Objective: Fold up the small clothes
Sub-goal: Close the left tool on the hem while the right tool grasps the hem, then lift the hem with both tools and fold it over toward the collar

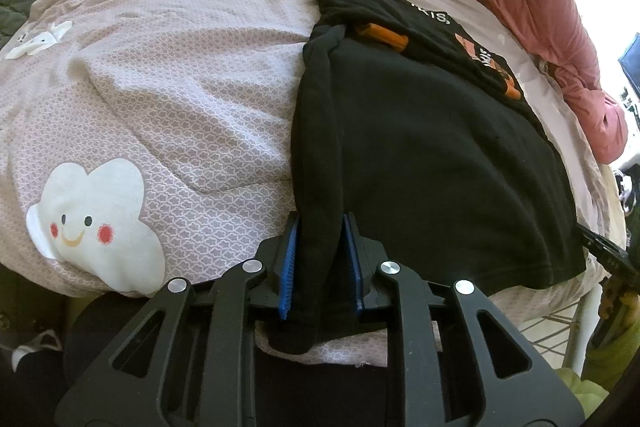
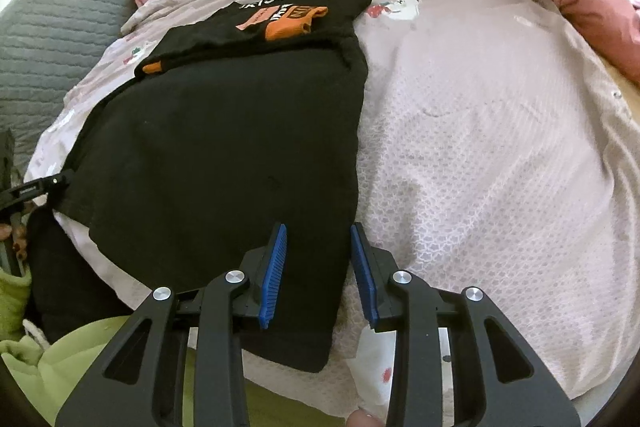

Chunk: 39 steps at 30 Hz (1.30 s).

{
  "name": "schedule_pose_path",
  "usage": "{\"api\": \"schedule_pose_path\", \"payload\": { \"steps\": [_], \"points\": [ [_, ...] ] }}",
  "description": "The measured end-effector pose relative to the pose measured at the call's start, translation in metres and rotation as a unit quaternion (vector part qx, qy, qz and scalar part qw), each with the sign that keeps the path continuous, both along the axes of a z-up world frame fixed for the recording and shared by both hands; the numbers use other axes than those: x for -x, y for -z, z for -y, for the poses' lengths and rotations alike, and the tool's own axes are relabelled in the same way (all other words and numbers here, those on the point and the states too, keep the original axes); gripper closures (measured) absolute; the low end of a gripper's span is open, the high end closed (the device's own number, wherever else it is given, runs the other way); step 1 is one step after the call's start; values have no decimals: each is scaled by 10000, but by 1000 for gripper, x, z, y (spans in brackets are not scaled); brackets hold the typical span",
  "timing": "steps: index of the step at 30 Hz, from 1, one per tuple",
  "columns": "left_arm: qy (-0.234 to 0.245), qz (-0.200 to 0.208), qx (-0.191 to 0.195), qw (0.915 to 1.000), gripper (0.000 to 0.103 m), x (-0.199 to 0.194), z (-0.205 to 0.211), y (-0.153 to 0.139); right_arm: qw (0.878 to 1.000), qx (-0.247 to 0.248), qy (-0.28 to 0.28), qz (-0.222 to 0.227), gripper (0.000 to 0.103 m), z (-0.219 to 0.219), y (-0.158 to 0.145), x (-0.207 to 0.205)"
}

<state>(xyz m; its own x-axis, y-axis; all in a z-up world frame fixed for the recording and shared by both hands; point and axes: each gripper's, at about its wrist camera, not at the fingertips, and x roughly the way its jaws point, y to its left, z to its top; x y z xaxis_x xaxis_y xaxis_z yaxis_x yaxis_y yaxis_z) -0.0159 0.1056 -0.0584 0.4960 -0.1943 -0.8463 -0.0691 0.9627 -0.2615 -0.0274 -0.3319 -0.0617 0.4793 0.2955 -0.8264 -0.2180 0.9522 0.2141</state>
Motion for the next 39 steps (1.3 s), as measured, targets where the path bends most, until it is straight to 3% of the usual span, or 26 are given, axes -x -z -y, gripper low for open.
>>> {"api": "schedule_pose_path", "payload": {
  "steps": [8, 12, 14, 20, 28, 39],
  "points": [
    [-7, -26, -36, 10000, 87, -1, 1, 2, 9999, -132, -48, 27, 72, 1, 4, 3],
    [-6, -21, -32, 10000, 87, -1, 1, 2, 9996, -126, -188, 174, 90, -4, 0, 4],
    [-22, -13, 24, 10000, 87, -1, 0, 2, 9994, -84, -229, 263, 92, -7, -1, 5],
    [-51, 166, 82, 9998, 99, 3, -2, -7, 9972, -270, -282, 641, 94, -4, -22, 9],
    [-95, 730, 240, 9970, 100, 11, -3, -45, 9922, -534, -198, 1108, 95, 5, -50, 4],
    [-267, 1040, 392, 9934, 100, -14, -8, -73, 9847, -812, 4, 1539, 95, 11, -75, -24]
  ]
}}
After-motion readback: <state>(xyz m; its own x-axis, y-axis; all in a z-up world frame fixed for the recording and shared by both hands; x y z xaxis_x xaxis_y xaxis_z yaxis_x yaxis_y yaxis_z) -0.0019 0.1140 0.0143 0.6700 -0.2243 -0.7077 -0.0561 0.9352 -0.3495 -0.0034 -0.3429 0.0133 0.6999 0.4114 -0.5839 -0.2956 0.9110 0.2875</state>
